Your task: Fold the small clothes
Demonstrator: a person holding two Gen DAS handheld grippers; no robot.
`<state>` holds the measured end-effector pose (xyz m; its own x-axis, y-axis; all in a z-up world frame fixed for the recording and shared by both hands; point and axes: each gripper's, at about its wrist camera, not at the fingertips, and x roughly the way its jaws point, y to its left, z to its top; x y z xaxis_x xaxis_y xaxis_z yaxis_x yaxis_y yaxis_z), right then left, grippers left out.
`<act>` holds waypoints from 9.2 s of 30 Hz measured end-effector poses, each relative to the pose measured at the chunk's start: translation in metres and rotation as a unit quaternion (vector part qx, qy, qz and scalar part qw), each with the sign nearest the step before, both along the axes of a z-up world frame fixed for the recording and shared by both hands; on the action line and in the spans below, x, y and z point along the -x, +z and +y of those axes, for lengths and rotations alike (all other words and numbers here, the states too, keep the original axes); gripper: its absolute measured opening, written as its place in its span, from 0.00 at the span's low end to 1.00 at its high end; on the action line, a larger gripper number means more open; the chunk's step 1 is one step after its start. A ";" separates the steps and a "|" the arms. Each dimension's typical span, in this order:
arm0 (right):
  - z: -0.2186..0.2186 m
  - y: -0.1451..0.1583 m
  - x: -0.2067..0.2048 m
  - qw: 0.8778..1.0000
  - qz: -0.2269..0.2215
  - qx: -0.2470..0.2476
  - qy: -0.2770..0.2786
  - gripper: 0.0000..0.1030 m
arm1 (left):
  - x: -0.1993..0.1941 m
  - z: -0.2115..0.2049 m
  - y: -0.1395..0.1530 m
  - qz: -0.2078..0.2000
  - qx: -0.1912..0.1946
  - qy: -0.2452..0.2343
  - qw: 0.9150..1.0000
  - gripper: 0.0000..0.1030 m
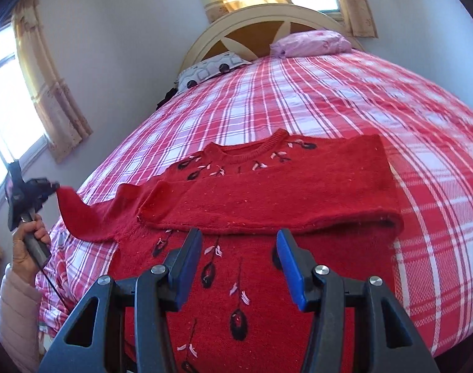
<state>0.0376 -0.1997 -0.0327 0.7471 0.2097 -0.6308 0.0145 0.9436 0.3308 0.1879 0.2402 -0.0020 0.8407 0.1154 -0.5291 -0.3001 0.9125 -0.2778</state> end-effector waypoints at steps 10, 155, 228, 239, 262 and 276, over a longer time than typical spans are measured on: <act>-0.012 -0.006 0.004 1.000 0.004 -0.010 -0.012 0.50 | 0.029 -0.218 -0.036 0.000 -0.061 -0.228 0.972 0.06; -0.079 -0.112 0.172 0.979 0.194 -0.039 0.048 0.49 | 0.185 -0.147 -0.171 0.258 0.000 -0.375 0.890 0.91; -0.136 -0.059 0.030 0.970 0.055 -0.235 0.000 0.09 | 0.141 -0.164 -0.117 0.127 -0.065 -0.434 0.890 0.65; -0.171 -0.020 0.086 0.978 -0.009 -0.206 -0.029 0.57 | 0.139 -0.161 -0.116 0.114 -0.019 -0.434 0.894 0.08; -0.111 -0.020 0.063 0.998 -0.013 0.003 0.067 0.68 | 0.066 -0.116 -0.102 0.112 0.090 -0.297 0.944 0.07; -0.050 -0.046 0.002 0.989 0.040 0.089 0.109 0.11 | 0.072 -0.121 -0.114 0.113 0.092 -0.301 0.942 0.08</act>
<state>0.0353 -0.2497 -0.0786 0.6421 0.2401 -0.7280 -0.1763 0.9705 0.1645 0.1158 0.1196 -0.1158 0.5879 -0.4576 -0.6671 0.1869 0.8792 -0.4383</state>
